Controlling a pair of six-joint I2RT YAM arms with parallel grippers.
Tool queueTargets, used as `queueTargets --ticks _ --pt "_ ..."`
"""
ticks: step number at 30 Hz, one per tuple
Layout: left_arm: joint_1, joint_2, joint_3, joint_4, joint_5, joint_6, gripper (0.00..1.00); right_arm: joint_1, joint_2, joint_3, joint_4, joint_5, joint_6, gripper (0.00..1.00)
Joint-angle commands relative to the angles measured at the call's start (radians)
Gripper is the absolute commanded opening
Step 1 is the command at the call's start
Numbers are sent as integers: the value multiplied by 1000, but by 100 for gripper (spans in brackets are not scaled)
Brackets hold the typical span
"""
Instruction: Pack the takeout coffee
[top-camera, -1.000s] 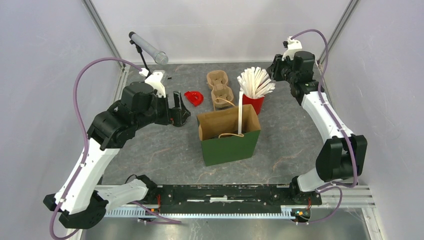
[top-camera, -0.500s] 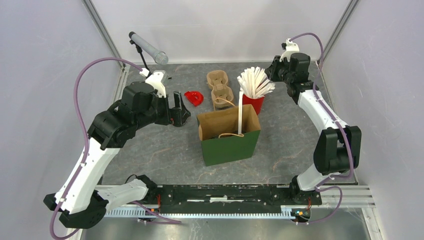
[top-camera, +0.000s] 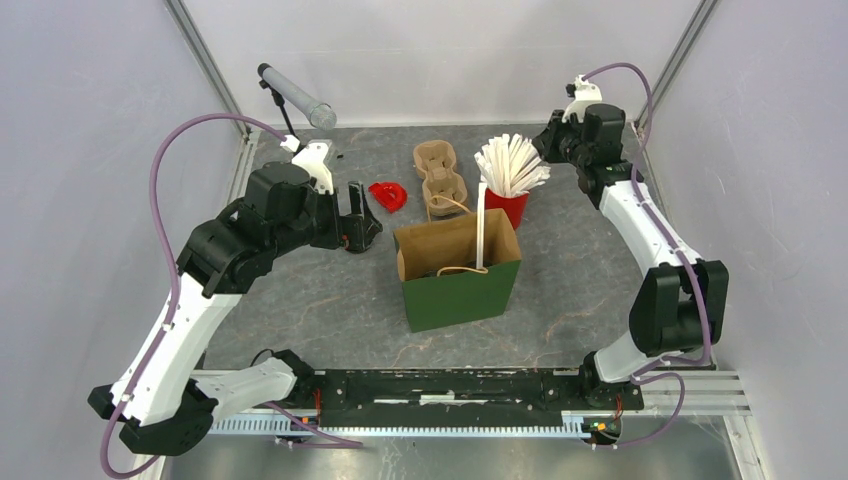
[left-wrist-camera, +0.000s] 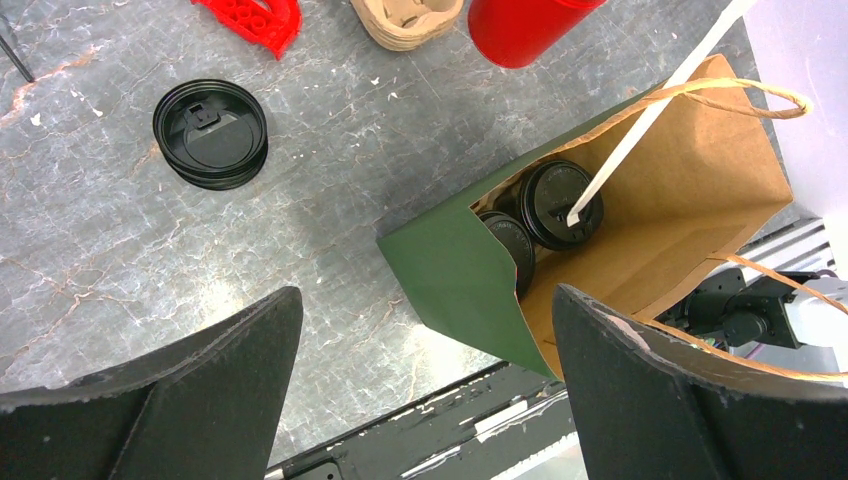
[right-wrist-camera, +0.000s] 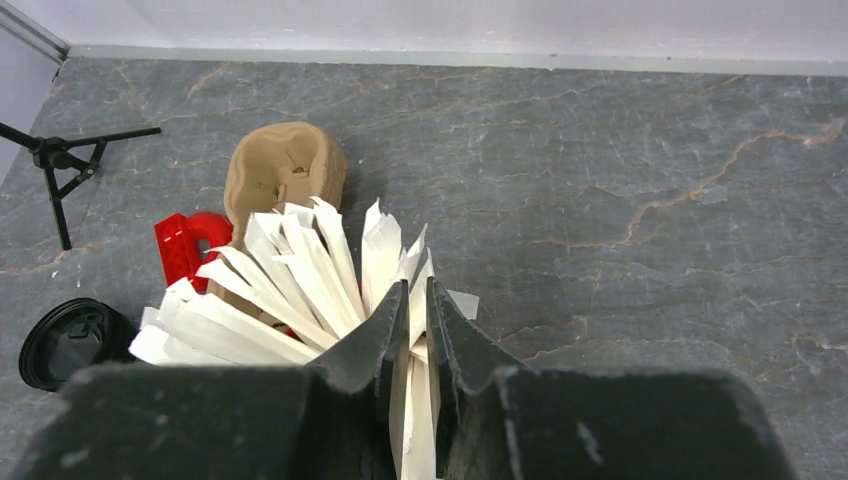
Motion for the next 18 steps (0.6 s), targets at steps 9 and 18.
queueTargets --ticks 9,18 --pt "3 -8 23 3 10 33 100 -4 -31 104 -33 46 -25 21" --pt "4 -8 34 -8 12 24 100 -7 26 142 -106 17 -94 30"
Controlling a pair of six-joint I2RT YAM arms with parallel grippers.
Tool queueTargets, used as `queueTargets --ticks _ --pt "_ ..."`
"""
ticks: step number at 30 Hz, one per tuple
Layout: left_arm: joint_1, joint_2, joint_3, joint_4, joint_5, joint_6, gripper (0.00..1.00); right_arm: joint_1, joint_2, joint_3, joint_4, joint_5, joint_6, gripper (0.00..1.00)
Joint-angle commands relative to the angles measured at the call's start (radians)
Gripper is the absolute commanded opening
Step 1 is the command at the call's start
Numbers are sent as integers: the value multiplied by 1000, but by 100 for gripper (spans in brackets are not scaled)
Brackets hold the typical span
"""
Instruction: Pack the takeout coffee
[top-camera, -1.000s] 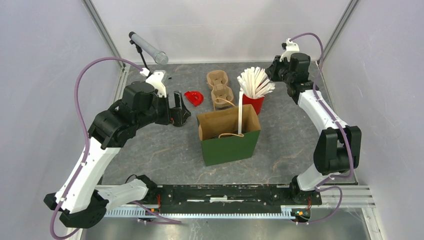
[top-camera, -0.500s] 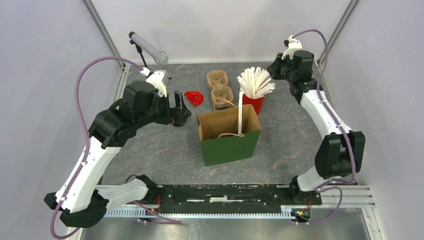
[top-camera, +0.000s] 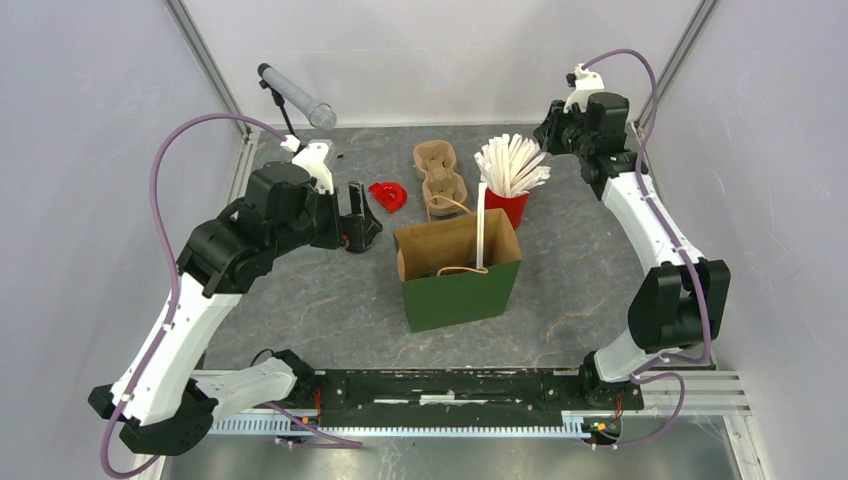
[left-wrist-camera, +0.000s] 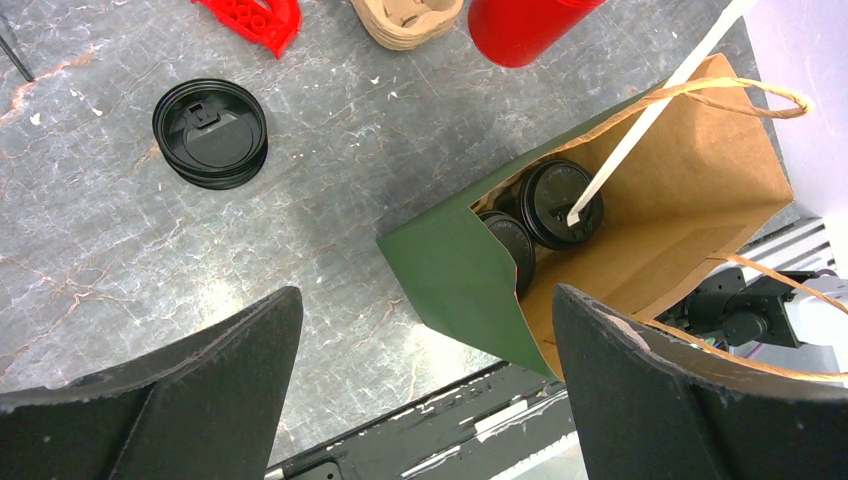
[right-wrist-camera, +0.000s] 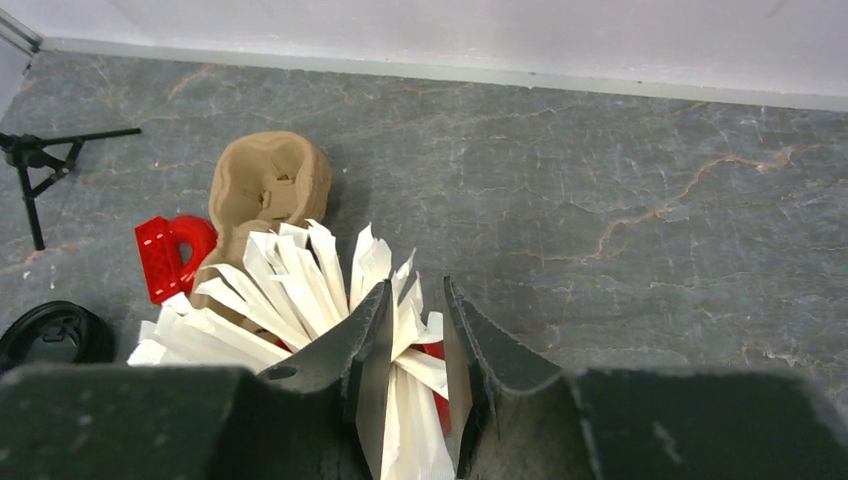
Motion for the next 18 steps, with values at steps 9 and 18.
queueTargets --ticks 9,18 --pt "4 10 51 -20 8 28 100 -10 28 15 -26 -23 -40 29" --pt "3 11 46 -20 11 29 100 -9 69 26 -23 -44 -44 29"
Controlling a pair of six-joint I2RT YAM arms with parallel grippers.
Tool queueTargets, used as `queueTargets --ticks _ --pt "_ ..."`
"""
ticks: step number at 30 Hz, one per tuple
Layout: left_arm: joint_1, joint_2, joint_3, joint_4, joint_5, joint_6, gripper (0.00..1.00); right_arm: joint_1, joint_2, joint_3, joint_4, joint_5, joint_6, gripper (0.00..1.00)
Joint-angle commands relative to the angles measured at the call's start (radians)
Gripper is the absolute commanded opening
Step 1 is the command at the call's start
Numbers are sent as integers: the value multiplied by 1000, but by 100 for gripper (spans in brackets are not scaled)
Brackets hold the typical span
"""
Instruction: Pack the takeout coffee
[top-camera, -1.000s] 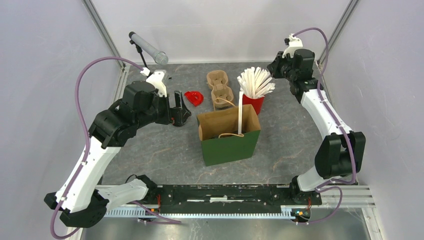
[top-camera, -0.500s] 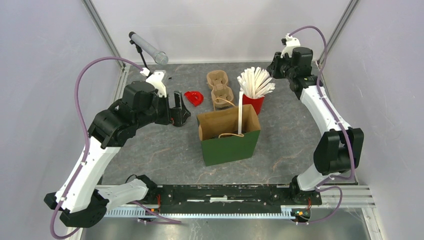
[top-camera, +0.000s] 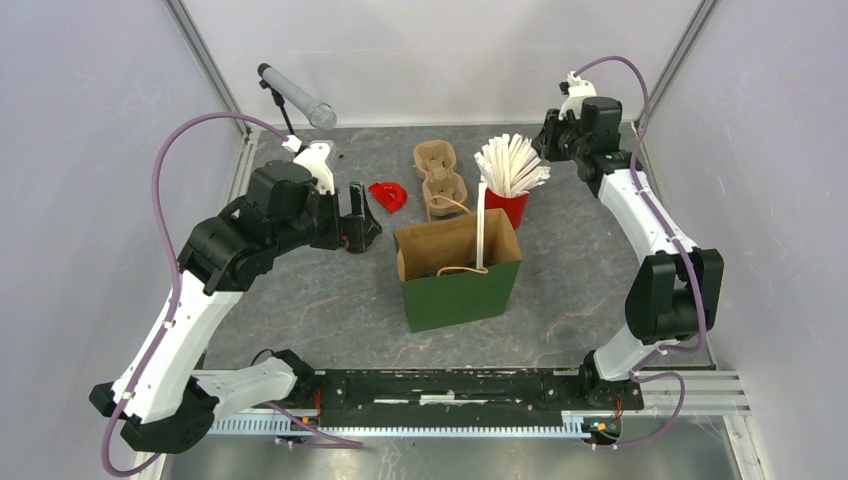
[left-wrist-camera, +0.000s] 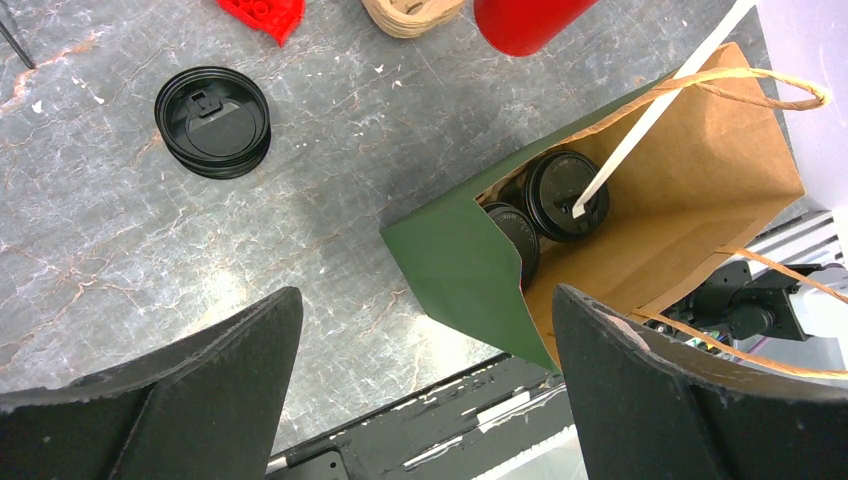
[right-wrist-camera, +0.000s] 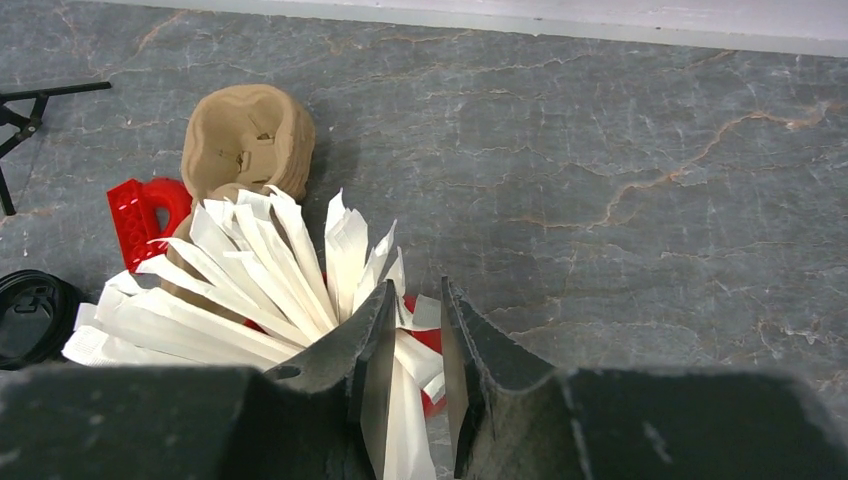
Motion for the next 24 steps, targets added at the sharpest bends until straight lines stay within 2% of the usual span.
queueTargets --ticks 1,7,13,17,24 --pt "4 -2 30 8 10 28 100 -3 29 36 26 -31 -16 30" --pt "3 2 29 11 16 25 100 1 67 123 -9 -25 -59 30" --pt "4 5 29 11 25 26 100 9 103 195 -62 -6 -105 36" --pt "4 8 30 11 29 28 100 12 111 199 -76 -16 -105 32" --pt "4 8 27 11 31 28 100 24 120 197 -91 -34 -99 30"
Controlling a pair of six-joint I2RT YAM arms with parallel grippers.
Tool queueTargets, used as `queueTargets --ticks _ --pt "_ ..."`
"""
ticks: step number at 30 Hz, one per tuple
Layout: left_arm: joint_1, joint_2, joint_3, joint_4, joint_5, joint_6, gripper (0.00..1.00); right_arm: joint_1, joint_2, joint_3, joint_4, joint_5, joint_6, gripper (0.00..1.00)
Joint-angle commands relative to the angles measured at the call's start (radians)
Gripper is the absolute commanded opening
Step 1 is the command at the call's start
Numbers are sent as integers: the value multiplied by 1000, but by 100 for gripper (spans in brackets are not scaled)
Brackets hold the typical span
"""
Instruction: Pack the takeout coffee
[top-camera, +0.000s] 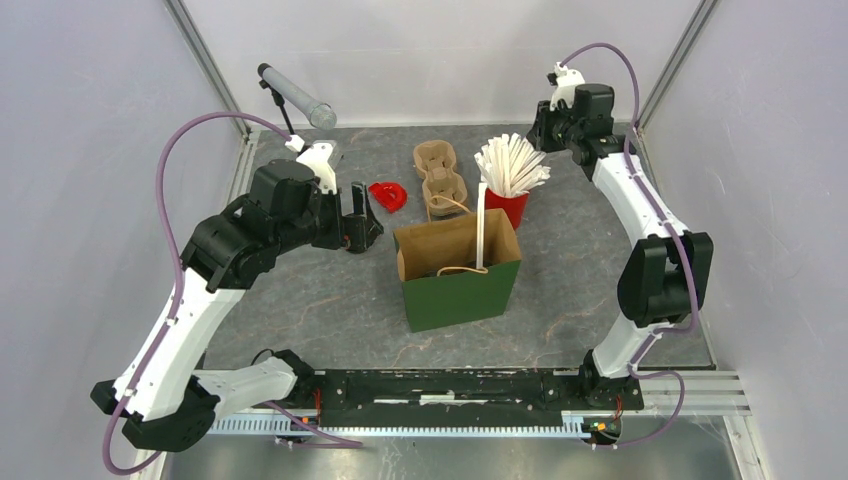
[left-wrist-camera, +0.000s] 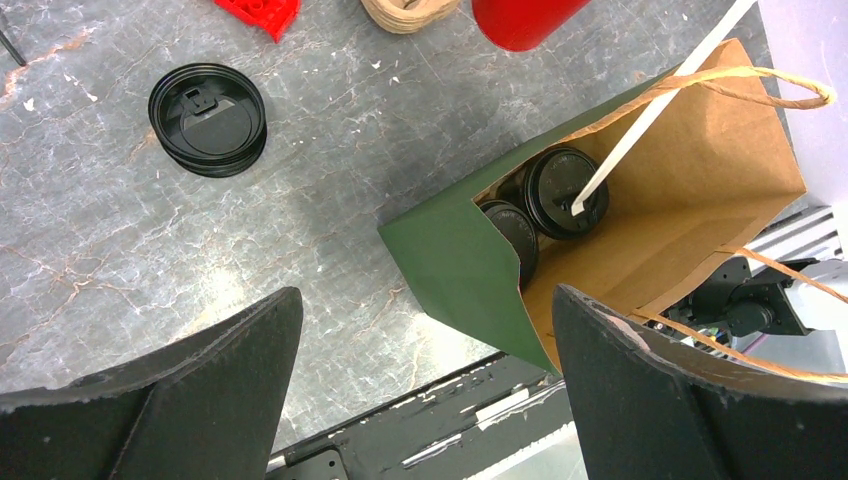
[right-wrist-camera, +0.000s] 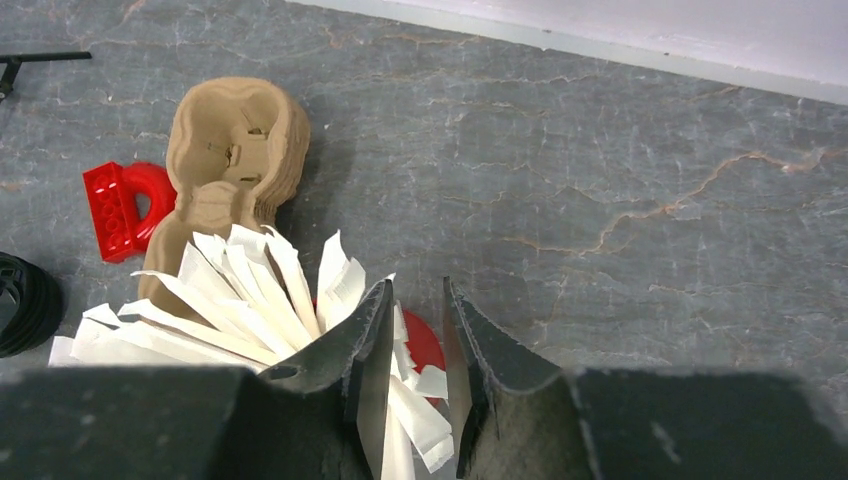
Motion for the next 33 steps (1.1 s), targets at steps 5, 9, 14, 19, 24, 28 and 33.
queueTargets --ticks 5,9,14,19,24,28,33 --pt "3 -2 26 10 22 28 100 14 12 41 -17 -14 -17 28" --pt "4 -1 24 11 22 28 100 14 12 42 -24 -11 -19 23" --pt "4 -3 22 11 24 30 100 13 6 46 -47 -17 -17 29" --pt "5 -8 12 11 22 26 100 14 -3 39 -52 -17 -17 16" --pt "4 -10 15 11 23 25 100 14 -22 124 -59 -9 6 7" --pt "4 -12 7 10 25 23 100 14 -36 205 -80 -41 68 7" --pt "4 -19 -6 19 30 13 100 14 -110 136 -89 -47 104 4"
